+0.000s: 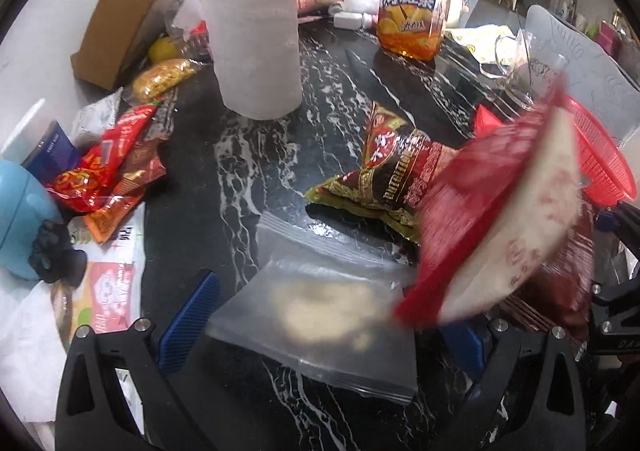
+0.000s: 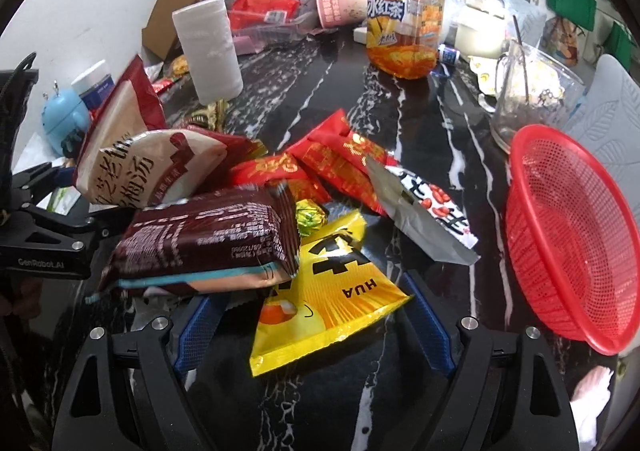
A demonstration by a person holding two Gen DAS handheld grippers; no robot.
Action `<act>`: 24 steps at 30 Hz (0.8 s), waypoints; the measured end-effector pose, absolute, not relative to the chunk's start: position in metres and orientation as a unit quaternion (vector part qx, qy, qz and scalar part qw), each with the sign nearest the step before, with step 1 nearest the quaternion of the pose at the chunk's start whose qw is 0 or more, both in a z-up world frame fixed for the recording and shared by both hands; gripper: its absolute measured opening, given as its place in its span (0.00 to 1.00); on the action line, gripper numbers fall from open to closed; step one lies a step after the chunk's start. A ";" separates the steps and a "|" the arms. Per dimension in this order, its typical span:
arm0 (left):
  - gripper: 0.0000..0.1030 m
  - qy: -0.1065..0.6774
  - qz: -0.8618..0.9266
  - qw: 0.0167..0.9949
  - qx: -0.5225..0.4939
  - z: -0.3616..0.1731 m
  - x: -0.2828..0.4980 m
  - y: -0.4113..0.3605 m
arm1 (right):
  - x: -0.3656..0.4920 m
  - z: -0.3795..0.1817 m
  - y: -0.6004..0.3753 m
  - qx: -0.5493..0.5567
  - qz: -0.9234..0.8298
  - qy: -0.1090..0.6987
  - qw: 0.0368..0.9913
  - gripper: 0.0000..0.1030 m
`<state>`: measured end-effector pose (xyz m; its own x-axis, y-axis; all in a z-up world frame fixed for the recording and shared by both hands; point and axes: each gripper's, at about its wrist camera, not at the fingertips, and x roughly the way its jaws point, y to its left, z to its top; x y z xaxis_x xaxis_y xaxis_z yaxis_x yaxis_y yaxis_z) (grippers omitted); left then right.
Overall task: Organize snacks
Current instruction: 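Grasp the clear zip bag with the left gripper while the right grasps the yellow HUA bag, then carry the zip bag and yellow bag with both grippers over the red basket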
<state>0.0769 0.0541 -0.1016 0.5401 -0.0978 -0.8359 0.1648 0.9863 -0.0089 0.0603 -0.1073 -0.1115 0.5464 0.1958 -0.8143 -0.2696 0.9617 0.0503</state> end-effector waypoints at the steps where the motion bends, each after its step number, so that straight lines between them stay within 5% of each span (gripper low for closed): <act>1: 1.00 0.478 -0.078 0.874 0.032 -0.104 0.077 0.054 | 0.061 -0.114 -0.107 -0.040 0.133 0.462 0.876 0.84; 2: 0.98 0.482 -0.083 0.872 0.028 -0.107 0.077 0.054 | 0.062 -0.116 -0.108 -0.038 0.134 0.467 0.873 0.83; 4: 0.77 0.473 -0.085 0.876 0.037 -0.107 0.072 0.052 | 0.060 -0.115 -0.108 -0.039 0.135 0.464 0.875 0.74; 7: 0.68 0.471 -0.097 0.876 0.042 -0.104 0.066 0.047 | 0.058 -0.114 -0.109 -0.036 0.140 0.463 0.875 0.68; 24: 0.63 0.471 -0.105 0.876 -0.002 -0.091 0.003 0.041 | 0.011 -0.104 -0.119 -0.019 0.144 0.446 0.883 0.66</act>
